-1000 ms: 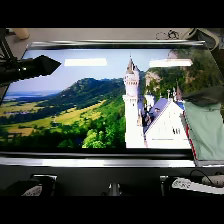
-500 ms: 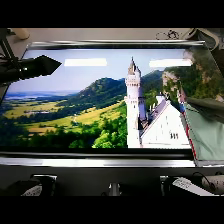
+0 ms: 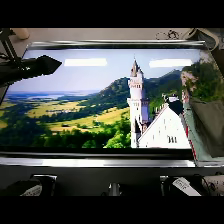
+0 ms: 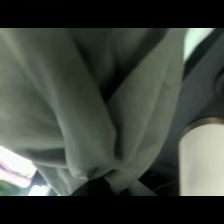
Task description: Fold the shirts.
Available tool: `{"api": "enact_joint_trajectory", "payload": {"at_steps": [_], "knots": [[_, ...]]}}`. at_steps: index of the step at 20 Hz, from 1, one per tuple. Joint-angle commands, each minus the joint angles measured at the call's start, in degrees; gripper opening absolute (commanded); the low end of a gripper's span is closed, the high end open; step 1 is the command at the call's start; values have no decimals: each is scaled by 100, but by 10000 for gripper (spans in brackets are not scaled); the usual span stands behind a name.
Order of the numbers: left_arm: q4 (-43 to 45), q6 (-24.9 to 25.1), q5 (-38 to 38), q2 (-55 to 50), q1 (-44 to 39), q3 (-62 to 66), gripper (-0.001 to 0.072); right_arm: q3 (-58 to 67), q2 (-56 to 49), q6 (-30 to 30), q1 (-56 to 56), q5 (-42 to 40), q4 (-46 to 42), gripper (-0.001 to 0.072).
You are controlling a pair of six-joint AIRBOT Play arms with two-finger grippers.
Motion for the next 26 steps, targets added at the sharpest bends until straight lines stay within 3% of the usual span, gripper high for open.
{"api": "enact_joint_trajectory", "payload": {"at_steps": [1,2,3,4,6,8,10,11,13,14,15,16,19,20,26], "knots": [[-2,7,22,-4,-4,7,29,-348,42,-63,-2,-323,-413,61],[-2,7,22,-4,-4,7,29,-367,42,-72,-2,-398,-402,407],[-2,9,17,-4,-9,7,29,-356,42,-256,-2,-573,-267,684],[0,39,-4,-4,-9,7,28,-275,42,-387,-2,-623,-190,700],[2,243,-127,-4,-9,13,27,278,42,-588,0,-883,-120,664],[498,214,-258,-48,-52,151,25,1268,42,-697,262,-1663,330,662],[2181,-444,-610,-306,-291,605,25,2135,42,-743,1220,-2715,468,657],[3434,-905,-1036,-542,-520,905,25,2382,42,-778,1961,-3099,358,604],[5217,-1615,-1952,-992,-960,1255,31,2428,-11,-494,3606,-3272,-133,600],[5344,-1749,-2221,-1130,-1075,1248,128,2428,-162,-155,4347,-3084,-470,606],[5152,-1954,-2490,-1259,-1147,1193,441,2428,-404,170,4981,-2739,-634,645],[4916,-2199,-2743,-1357,-1204,1058,673,2428,-684,361,5359,-2288,-538,688],[4745,-2376,-2500,-1303,-1355,153,675,2417,-1646,560,5775,-992,431,692],[4745,-2542,-2218,-1246,-1353,-131,673,2417,-1816,577,5853,-940,459,691],[4896,-2559,-2177,-1270,-1344,-201,664,2417,-1856,581,5921,-1137,273,686]]}}
